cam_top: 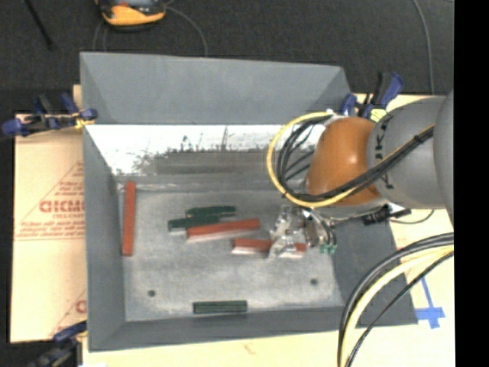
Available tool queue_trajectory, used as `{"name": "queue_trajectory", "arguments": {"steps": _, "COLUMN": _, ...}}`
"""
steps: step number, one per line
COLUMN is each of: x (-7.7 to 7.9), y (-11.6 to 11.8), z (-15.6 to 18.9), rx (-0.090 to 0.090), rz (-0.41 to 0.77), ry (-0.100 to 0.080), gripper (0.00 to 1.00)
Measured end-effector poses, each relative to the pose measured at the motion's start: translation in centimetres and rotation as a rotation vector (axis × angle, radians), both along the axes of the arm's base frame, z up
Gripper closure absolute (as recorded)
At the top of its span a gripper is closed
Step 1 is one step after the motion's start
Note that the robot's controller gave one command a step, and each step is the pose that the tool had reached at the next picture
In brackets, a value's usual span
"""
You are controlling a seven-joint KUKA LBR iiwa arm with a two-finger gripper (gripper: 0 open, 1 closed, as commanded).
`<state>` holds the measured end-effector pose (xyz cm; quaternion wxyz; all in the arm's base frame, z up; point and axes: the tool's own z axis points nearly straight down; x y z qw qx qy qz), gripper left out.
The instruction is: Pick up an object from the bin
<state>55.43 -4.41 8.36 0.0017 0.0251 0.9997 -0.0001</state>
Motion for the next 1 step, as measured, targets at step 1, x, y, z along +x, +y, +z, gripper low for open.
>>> {"name": "queue_trajectory", "arguments": {"steps": 1, "x": -0.23, "y": 0.01, "z": 0.68, "rx": 0.0, "rz": 0.001, "ry": 0.007, "gripper": 1.0}}
